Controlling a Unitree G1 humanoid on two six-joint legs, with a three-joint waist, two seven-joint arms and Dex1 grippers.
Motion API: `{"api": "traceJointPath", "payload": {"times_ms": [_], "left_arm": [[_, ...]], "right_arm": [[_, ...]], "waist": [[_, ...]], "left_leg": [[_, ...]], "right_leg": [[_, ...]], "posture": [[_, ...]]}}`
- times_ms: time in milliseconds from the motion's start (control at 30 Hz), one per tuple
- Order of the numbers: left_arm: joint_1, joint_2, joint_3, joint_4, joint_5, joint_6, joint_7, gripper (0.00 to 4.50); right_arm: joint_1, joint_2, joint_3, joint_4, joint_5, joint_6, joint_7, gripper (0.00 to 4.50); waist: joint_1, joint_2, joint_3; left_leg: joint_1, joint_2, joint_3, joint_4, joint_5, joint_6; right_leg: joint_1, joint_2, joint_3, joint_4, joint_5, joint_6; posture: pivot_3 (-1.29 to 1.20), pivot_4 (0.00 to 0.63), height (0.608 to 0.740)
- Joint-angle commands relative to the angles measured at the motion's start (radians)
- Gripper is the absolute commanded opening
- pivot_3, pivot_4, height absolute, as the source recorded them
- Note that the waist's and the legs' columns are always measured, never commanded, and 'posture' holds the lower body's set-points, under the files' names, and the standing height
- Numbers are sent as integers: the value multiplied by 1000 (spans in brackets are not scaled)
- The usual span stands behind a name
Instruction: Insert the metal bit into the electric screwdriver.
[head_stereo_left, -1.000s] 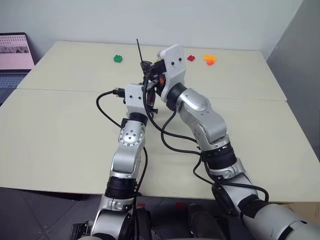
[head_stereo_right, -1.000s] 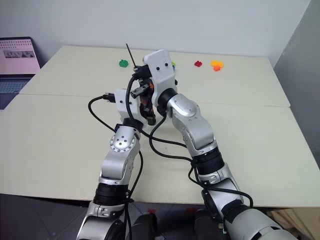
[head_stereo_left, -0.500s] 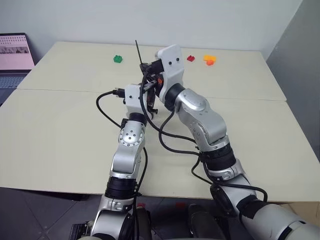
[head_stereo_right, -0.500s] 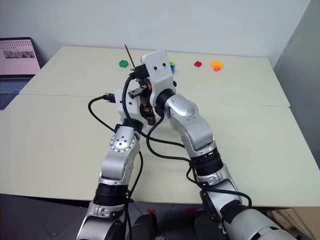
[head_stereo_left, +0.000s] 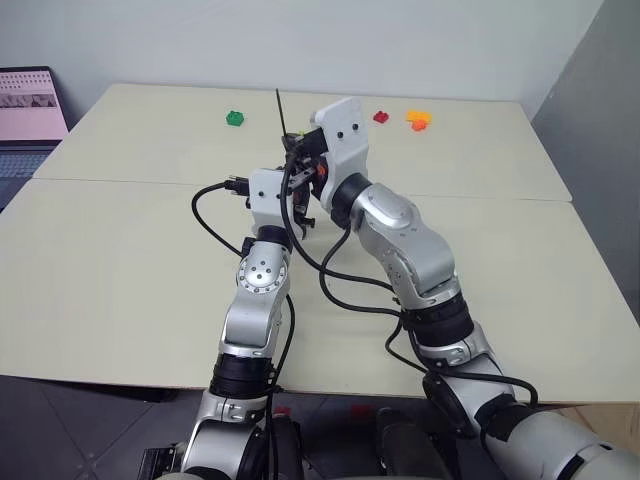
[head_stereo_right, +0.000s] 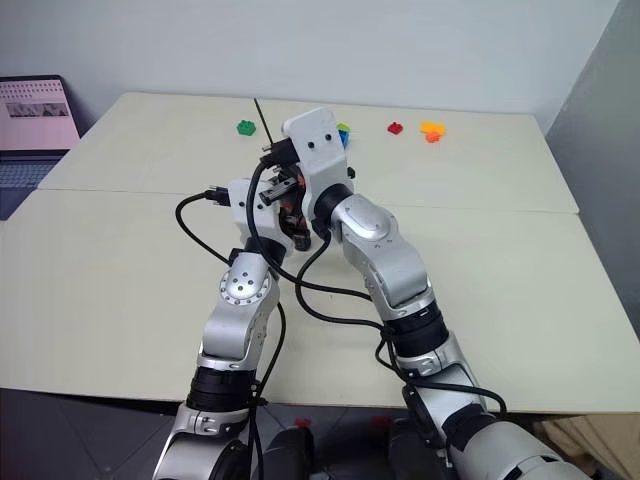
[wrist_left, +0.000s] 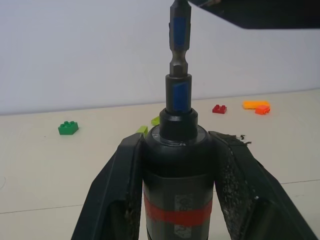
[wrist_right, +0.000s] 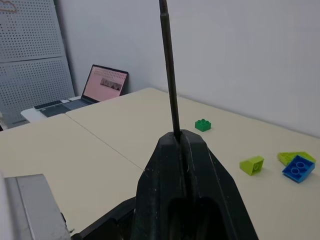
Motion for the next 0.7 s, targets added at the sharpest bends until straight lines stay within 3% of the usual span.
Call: {"api": "traceJointPath", "payload": {"times_ms": [33,400,700], "left_arm": [[5,1,2,-13,8,1,0,1636],[0,8,5,-2,6,-6,-7,1636],[-3,10,10,-2,9,-5,0,1636]], "right_arm": [[-28,-7,-4,8,13,37,31,0],[-122,-84,-85,76,94,126,142,0],[-128,-118,-71,77,90,114,171,0]], "waist": [[0,0,0],[0,0,0],[0,0,0]], "left_leg": [[0,0,0,0,0,0],[0,0,0,0,0,0],[0,0,0,0,0,0]], "right_leg": [[0,0,0,0,0,0],[0,0,0,0,0,0],[0,0,0,0,0,0]], "posture": [[0,150,740],[0,150,740],[0,150,740]]}}
